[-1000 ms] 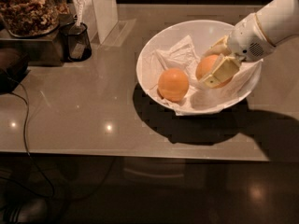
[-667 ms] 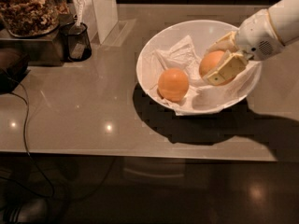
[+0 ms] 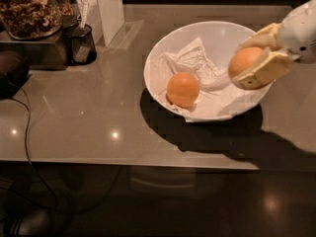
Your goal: Pick orange from white bowl
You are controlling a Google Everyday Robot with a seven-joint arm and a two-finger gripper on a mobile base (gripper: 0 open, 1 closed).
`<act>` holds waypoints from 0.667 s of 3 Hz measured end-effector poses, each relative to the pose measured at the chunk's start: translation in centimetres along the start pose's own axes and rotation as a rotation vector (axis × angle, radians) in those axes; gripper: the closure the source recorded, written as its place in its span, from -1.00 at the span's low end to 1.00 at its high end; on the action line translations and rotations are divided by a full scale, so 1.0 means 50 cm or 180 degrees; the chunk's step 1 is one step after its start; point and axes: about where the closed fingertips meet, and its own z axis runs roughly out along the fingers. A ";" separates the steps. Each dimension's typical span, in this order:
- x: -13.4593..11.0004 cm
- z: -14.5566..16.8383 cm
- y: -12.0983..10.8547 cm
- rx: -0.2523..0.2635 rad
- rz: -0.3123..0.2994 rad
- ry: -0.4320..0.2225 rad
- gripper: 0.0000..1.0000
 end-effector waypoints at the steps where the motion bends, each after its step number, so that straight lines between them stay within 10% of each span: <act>1: -0.003 -0.054 0.026 0.0173 0.0068 0.0056 1.00; 2: -0.007 -0.097 0.049 0.0342 0.0116 0.0097 1.00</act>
Offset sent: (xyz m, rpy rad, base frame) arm -0.0627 -0.0356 0.0468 -0.0375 -0.0683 -0.1759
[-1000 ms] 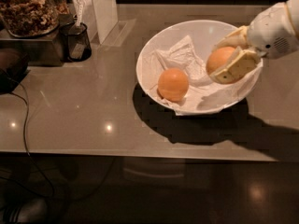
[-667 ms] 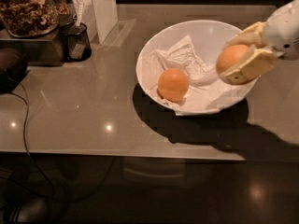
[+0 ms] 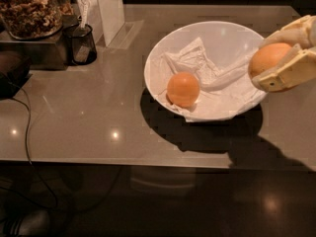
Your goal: Pick orange from white bowl
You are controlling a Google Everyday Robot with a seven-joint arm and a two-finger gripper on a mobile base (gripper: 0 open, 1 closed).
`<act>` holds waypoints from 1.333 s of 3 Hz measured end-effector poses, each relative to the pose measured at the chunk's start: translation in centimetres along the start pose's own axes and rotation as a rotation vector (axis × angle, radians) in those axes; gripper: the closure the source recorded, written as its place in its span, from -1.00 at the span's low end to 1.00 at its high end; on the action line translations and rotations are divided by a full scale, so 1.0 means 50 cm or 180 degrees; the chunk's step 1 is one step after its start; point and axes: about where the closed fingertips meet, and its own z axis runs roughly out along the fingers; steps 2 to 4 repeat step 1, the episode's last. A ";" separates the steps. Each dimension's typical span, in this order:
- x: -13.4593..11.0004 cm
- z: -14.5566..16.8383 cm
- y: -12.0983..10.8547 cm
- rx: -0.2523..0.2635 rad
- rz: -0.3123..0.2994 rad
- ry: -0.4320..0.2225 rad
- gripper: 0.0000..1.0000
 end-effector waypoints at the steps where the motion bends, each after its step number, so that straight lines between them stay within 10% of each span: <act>1: -0.001 -0.003 0.001 0.0008 -0.0003 0.0002 1.00; 4: -0.001 -0.003 0.001 0.0008 -0.0003 0.0002 1.00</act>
Offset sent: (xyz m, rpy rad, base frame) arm 0.0000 0.0000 0.0000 0.0000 0.0000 0.0000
